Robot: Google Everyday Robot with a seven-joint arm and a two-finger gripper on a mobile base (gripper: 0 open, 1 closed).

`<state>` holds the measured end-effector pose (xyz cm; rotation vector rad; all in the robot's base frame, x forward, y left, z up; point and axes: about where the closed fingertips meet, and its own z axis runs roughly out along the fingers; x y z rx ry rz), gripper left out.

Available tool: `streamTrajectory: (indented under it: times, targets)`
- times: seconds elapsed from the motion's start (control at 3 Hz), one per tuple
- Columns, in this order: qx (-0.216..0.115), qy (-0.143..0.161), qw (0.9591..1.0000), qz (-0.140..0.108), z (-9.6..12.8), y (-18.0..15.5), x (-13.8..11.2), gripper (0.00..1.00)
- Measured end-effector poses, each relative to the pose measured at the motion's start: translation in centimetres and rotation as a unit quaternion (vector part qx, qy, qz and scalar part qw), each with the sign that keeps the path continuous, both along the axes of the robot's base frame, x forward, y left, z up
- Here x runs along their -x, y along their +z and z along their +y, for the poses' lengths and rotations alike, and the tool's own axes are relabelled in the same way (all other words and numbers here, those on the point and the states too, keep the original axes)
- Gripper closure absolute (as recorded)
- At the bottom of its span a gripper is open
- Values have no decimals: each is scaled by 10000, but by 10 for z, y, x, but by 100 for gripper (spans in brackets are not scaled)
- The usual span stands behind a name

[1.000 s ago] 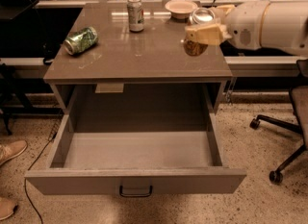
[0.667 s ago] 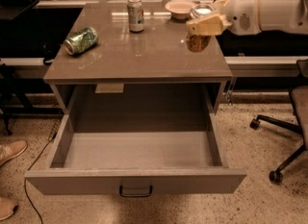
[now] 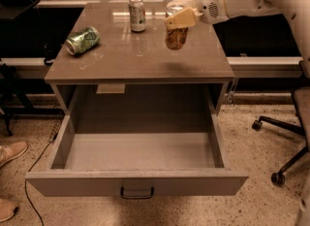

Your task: Pick orange can from top drawer and place on counter

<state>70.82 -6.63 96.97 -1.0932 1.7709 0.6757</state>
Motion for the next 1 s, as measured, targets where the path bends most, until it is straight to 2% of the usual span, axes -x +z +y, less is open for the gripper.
streamTrajectory:
  times: [0.67,1.0]
  targets:
    - [-126,173,9991,365,46,-29,-27,100]
    - [-67,121,9986,502,56,-47,-35,100]
